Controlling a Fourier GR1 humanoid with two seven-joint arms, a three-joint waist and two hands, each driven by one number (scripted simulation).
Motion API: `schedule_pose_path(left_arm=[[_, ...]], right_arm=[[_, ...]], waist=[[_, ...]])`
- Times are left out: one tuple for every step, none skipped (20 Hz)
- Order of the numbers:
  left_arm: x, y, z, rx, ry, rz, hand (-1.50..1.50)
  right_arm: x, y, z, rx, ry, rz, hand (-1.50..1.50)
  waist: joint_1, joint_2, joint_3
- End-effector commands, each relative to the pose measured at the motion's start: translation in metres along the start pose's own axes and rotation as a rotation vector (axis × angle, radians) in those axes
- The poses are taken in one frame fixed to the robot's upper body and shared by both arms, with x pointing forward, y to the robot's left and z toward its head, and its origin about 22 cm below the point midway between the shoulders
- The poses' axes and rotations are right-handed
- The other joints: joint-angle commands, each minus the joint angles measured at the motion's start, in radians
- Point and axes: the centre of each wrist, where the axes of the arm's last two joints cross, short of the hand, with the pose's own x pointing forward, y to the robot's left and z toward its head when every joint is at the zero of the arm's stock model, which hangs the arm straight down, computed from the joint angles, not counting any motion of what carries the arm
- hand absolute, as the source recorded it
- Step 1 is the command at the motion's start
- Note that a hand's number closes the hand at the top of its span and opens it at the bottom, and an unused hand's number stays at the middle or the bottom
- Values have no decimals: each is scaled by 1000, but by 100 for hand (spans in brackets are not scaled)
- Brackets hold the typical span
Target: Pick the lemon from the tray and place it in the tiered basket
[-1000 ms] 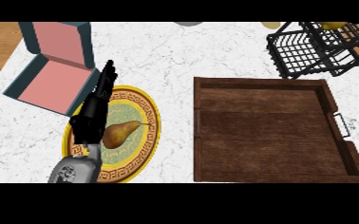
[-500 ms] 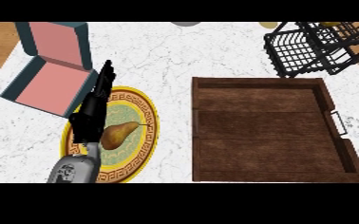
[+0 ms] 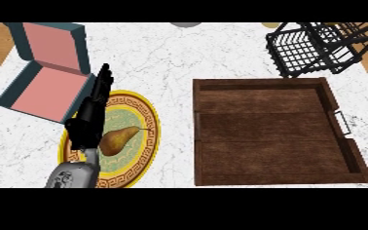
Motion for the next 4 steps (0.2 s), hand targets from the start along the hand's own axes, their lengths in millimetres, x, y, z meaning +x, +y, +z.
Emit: schedule_pose_path(left_arm=[[8, -5, -3, 4, -2, 1, 0], [5, -1, 6, 17, -3, 3, 0], [2, -5, 8, -6, 2, 8, 0], [-5, -11, 6, -12, -2, 18, 0]], right_arm=[[-39, -66, 21, -19, -25, -64, -150], [-60, -72, 27, -4, -12, -58, -150], [-69, -86, 34, 3, -7, -77, -150], [-75, -87, 35, 9, -16, -71, -150]], waist=[[-4, 0, 1], [2, 1, 2], [-7, -1, 2], [7, 5, 2]])
